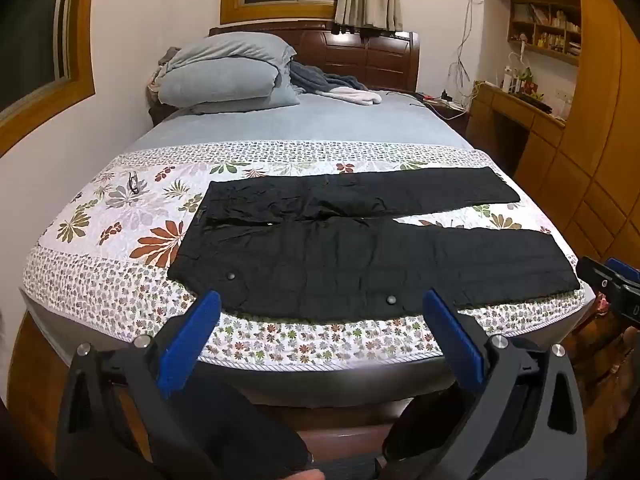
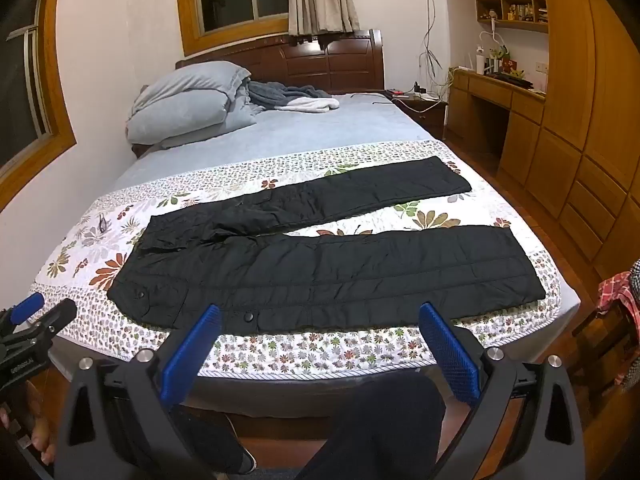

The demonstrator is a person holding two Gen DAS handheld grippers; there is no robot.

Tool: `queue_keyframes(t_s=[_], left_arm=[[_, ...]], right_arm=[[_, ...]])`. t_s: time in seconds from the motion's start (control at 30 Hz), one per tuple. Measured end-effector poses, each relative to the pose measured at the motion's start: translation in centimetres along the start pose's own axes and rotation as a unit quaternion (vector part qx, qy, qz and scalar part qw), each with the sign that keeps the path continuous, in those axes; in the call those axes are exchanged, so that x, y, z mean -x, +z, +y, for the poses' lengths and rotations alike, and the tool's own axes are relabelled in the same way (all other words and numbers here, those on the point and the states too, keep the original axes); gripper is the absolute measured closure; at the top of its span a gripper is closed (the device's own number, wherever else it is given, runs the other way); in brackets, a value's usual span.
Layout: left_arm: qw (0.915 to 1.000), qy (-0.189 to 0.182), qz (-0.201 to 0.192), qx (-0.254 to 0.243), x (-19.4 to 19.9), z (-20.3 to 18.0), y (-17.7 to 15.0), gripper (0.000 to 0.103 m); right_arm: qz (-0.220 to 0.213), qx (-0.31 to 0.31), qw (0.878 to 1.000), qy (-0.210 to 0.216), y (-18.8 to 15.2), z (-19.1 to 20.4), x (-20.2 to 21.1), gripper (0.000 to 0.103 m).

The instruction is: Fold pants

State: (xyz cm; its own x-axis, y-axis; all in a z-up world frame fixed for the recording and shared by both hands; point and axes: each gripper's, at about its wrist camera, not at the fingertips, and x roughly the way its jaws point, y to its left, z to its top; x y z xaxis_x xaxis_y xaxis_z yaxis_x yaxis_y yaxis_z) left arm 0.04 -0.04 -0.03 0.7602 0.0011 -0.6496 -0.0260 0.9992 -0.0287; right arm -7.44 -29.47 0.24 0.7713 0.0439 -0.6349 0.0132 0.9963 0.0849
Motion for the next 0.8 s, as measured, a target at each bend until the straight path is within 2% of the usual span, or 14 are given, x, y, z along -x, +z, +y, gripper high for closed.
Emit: queue_keyframes(t_s=[0.8], left_arm=[[1.0, 0.001, 0.0, 0.004, -0.14, 0.24, -0.11, 0.003]], right_arm=[[-0.001, -0.001, 1.0, 0.001, -0.01, 0.07, 0.09, 0.003]])
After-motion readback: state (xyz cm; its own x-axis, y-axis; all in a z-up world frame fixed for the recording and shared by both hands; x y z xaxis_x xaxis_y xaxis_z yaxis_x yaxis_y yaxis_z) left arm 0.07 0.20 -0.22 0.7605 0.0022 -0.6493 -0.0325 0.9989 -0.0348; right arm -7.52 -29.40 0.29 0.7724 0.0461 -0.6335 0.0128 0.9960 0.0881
